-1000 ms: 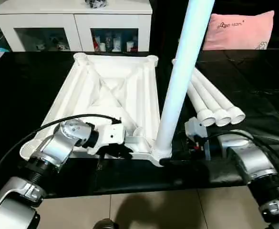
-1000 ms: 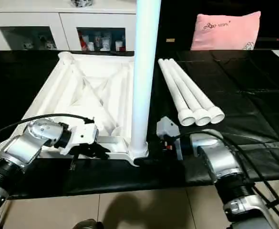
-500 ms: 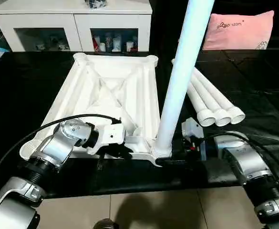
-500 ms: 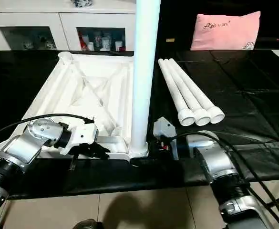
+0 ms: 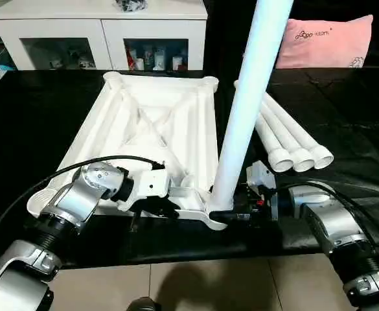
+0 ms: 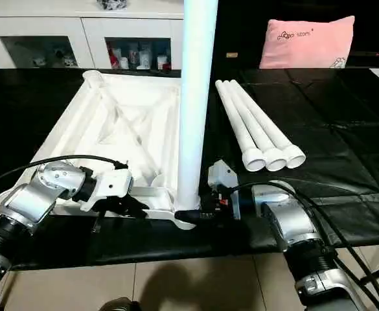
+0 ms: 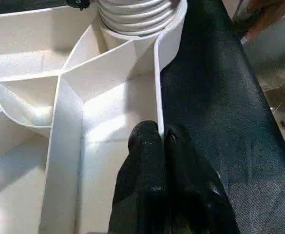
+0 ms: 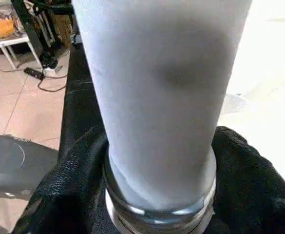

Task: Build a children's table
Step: Rotate leg to tighten

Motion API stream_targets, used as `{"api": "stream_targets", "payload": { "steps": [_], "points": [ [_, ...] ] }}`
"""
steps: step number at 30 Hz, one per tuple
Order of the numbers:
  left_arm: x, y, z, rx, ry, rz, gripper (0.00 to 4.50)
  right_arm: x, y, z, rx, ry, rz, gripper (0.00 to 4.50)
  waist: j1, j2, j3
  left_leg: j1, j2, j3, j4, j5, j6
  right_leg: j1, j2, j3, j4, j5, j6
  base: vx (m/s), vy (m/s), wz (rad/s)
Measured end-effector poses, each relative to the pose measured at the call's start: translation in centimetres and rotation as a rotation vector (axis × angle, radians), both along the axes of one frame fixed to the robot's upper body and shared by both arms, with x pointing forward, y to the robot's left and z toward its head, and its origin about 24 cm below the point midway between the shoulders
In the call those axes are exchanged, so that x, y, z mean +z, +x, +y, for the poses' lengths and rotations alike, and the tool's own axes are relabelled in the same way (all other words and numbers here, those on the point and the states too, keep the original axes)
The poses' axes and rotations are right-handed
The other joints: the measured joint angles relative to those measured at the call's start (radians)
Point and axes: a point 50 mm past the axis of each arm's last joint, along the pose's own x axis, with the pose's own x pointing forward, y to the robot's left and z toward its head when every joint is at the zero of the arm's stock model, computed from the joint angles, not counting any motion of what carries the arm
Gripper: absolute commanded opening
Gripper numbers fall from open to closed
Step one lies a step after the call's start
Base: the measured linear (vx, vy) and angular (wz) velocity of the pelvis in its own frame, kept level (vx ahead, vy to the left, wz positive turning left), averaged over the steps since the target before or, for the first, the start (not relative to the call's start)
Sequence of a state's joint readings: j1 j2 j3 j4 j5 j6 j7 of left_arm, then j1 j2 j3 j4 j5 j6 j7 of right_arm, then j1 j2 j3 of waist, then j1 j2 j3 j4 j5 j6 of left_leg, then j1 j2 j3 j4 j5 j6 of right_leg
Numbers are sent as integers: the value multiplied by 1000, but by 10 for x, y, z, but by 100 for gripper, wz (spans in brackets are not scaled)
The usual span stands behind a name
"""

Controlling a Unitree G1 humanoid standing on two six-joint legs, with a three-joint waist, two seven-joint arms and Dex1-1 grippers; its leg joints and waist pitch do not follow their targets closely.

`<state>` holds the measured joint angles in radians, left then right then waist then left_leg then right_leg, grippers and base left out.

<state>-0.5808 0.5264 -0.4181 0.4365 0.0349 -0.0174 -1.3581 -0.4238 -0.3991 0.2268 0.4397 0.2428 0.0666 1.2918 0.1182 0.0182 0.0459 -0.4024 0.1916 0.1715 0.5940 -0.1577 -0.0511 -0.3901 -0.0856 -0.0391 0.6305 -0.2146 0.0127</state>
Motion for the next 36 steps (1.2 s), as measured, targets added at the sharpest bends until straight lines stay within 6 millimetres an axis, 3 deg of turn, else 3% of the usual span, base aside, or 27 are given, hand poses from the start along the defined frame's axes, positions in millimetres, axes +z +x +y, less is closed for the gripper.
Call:
{"api": "stream_targets", "payload": {
  "steps": [16,22,26,30,32,36],
  "points": [
    [-2,0,1,3,14,25,0,-9,-9,1,-60,56,18,274,-1,14,-4,3,0,-1,0,0,0,2,0,-1,0,0,0,0,0,0],
    [-6,11,1,241,-34,59,0,-17,9,15,-285,96,10,274,-29,15,-3,12,0,1,0,0,-1,7,-2,0,1,3,-5,0,0,0],
    [-12,24,-16,543,-139,62,0,-19,41,33,-633,127,22,274,-64,11,-2,14,-1,2,-1,1,-2,3,-6,-5,0,5,-7,0,0,0],
    [-11,28,-31,694,-191,60,0,-15,57,40,-804,126,23,273,-63,9,-1,11,-1,2,-5,0,-2,-1,-5,-6,0,5,-8,0,0,0],
    [-9,30,-38,768,-211,49,0,-12,64,49,-878,125,25,273,-62,9,-1,3,1,2,-5,1,-2,-9,-4,-7,0,5,-8,0,0,0],
    [-8,27,-45,830,-226,25,0,-8,72,57,-928,100,12,273,-63,8,-2,-3,1,2,-4,2,5,-13,-4,-8,-1,5,-8,0,0,0]
  ]
}}
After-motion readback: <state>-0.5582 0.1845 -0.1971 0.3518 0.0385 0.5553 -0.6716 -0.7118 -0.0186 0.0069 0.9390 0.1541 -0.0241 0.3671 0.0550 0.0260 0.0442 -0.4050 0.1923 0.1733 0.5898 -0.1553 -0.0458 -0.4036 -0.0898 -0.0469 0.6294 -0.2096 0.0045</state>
